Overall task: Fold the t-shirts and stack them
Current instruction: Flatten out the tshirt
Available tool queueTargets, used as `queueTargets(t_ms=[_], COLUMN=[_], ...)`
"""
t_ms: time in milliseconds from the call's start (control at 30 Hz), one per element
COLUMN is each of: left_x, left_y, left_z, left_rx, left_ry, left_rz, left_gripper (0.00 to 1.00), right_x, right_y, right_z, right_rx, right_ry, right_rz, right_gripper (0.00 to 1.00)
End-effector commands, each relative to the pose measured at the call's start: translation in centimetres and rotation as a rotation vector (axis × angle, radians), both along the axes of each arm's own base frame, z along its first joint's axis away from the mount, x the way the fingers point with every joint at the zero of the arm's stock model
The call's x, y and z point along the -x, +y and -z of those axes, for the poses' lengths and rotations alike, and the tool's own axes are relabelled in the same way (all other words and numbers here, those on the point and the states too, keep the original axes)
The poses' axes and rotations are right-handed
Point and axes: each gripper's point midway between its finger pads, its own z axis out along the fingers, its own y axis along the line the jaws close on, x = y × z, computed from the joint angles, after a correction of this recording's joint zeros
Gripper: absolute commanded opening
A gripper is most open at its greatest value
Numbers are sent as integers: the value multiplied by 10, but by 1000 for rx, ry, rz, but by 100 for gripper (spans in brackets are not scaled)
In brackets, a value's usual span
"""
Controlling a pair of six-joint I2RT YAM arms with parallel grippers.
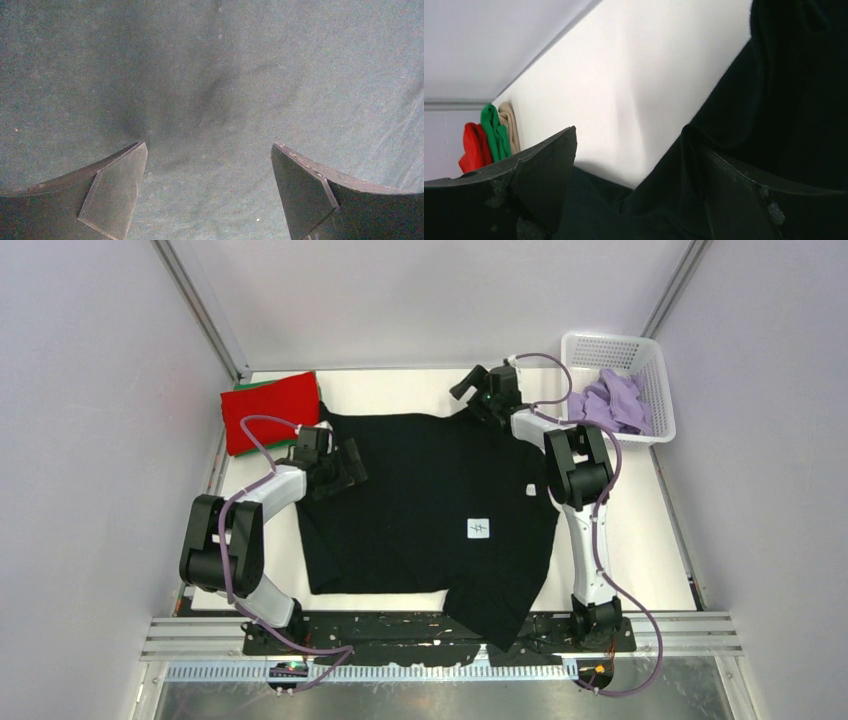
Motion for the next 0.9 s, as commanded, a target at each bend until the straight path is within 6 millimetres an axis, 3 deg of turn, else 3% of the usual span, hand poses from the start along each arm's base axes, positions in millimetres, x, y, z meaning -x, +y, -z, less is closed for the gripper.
queueTargets(t_ms=[0,33,67,100,133,167,200,233,267,433,467,500,533,567,600,633,667,700,733,767,800,833,867], left_x=[-6,-6,-6,-6,-6,-6,-7,-7,-7,-8,-8,-8,-8,-7,-6,-6,-6,-6,-6,-6,-5,-4,-3], left_y=[-1,-1,-1,-1,0,0,0,0,0,0,-1,-2,-2,-3,-3,-4,-5,-7,-9,-11,-12,-13,-13], left_z=[-3,-3,-4,-4,-5,-5,-7,-9,-10,-17,-18,-19,-20,-22,-23,-25,-26,-28,-29,-29,-29,-29,-28], left_rx=[22,24,24,22,21,22,23,23,21,28,33,37,39,45,48,53,60,73,84,93,100,104,106], left_ry=[-28,-27,-29,-30,-33,-32,-36,-40,-43,-62,-65,-67,-71,-75,-80,-85,-91,-93,-92,-92,-90,-89,-86], left_rz=[-4,-3,-2,-4,-6,-6,-7,-7,-7,-8,-5,-3,-3,-2,-2,-2,0,5,9,12,16,19,21], left_gripper=[100,100,100,99,99,100,100,100,100,100,100,100,100,100,100,100,99,100,100,100,100,100,100], right_x=[-44,-48,-59,-63,-73,-77,-84,-85,-89,-86,-81,-76,-71,-64,-58,-51,-45,-40,-33,-25,-18,-6,0], right_y=[19,22,29,32,40,42,48,50,52,31,27,23,21,17,13,9,6,2,0,-2,-4,-7,-10], right_z=[-42,-30,-51,-35,-57,-43,-64,-54,-66,-98,-109,-103,-122,-112,-127,-118,-130,-122,-129,-117,-124,-103,-116], right_rx=[-73,-68,-87,-81,-100,-86,-102,-92,-97,87,110,147,155,195,207,252,267,303,323,339,343,358,353], right_ry=[-143,-136,-183,-161,-210,-189,-230,-210,-236,-278,-279,-269,-291,-271,-286,-270,-279,-260,-260,-228,-228,-181,-206], right_rz=[74,77,77,77,69,65,58,47,42,54,52,44,42,29,26,9,4,-10,-25,-39,-45,-60,-56], right_gripper=[96,96,96,96,95,95,95,95,96,95,95,95,95,95,95,95,96,95,95,95,96,95,95])
